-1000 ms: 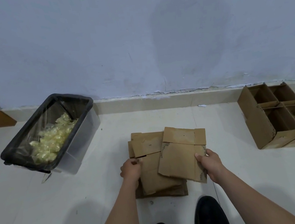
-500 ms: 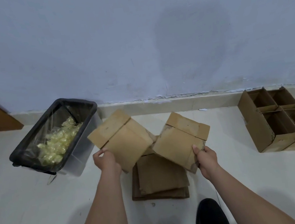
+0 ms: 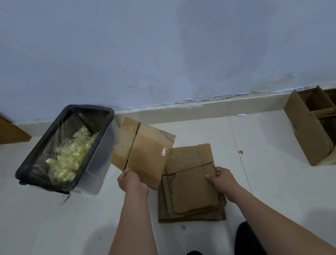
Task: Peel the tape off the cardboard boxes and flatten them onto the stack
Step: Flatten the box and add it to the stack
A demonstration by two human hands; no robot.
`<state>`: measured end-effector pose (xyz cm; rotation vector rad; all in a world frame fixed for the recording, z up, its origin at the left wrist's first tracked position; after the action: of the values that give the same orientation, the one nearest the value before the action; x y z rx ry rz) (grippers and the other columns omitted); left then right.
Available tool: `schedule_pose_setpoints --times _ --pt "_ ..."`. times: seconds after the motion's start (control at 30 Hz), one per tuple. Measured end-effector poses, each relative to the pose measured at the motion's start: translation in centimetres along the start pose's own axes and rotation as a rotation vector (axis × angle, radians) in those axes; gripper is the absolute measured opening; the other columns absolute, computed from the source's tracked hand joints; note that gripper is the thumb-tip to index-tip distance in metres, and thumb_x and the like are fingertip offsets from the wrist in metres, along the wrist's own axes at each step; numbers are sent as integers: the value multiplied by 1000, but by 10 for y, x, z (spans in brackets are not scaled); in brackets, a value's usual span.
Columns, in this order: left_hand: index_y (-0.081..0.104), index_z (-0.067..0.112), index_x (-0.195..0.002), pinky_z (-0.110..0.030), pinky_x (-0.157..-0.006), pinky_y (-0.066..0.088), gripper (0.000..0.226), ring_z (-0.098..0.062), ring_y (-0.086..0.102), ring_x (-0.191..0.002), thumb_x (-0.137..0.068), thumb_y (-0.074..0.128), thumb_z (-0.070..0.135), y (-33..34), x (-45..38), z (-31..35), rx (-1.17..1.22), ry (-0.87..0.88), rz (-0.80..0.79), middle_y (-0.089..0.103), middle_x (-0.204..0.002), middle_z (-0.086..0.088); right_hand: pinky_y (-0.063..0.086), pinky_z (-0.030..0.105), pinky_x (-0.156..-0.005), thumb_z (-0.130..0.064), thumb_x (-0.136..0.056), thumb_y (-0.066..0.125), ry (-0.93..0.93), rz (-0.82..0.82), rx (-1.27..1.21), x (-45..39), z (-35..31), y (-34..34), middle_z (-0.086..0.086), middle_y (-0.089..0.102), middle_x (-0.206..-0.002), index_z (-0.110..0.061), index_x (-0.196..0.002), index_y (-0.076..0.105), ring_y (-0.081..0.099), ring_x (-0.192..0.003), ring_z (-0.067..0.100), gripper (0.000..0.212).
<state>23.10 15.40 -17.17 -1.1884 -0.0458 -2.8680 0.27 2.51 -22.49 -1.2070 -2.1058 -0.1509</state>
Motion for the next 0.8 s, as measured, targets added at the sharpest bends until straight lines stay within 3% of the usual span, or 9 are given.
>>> schedule_pose_setpoints --times 0.13,0.2,0.27,0.33,0.5,0.6,0.7,0.8 --pt "56 13 -138 -37 -88 44 39 -34 52 -106 -104 39 5 1 8 -8 -98 45 -21 54 -140 -15 55 41 -93 -21 -96 64 12 13 25 -4 8 2 10 67 -121 -10 -123 61 63 -107 28 29" --pt "54 14 -138 -38 -89 43 38 -32 48 -106 -105 37 5 1 9 -14 -186 78 -27 52 -142 -14 52 37 -93 -32 -94 66 -15 46 304 -8 11 3 11 64 -126 -7 -128 58 62 -111 29 43" --pt "56 16 -133 -38 -91 43 34 -30 47 -109 -107 37 8 1 10 -20 -284 118 -45 50 -141 -11 50 32 -79 -45 -92 66 -46 102 631 -6 8 4 8 65 -116 -9 -120 56 62 -100 26 46" --pt "56 17 -124 -40 -92 46 23 -30 49 -109 -108 41 15 2 9 -28 -414 170 -105 51 -136 -11 44 32 -69 -46 -91 66 -67 166 717 -3 7 5 7 63 -105 -11 -111 50 59 -90 24 44" --pt "56 15 -114 -32 -76 43 15 -24 52 -94 -106 50 26 4 8 -57 -748 276 -268 58 -120 -10 45 33 -67 -17 -92 59 -84 177 545 -7 14 1 10 63 -97 -8 -103 53 58 -86 25 16" --pt "52 15 -115 -29 -68 41 16 -20 53 -89 -102 59 21 -1 9 -79 -857 338 -302 60 -120 -11 50 30 -76 -10 -91 59 -64 127 420 -6 18 -9 10 68 -94 -6 -105 65 60 -86 23 16" --pt "45 13 -118 -34 -78 43 30 -28 56 -99 -97 66 18 -2 6 -93 -897 398 -280 63 -122 -19 49 31 -85 -28 -100 55 -43 177 302 -5 22 -12 12 68 -113 -8 -118 63 59 -93 21 29" --pt "42 18 -130 -45 -97 44 50 -37 50 -122 -93 71 32 4 0 -98 -1123 453 -196 57 -132 -18 47 38 -98 -56 -95 53 53 145 233 -8 25 -8 15 51 -138 -8 -141 43 53 -121 31 67"
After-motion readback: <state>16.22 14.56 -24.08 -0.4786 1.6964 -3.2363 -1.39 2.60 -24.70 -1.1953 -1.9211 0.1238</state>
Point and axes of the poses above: each hand's wrist, its own x-axis away from the middle knuckle, its own y-axis out of the palm, z = x × y, the point moved 1 cm from there along -x, towards the middle knuckle
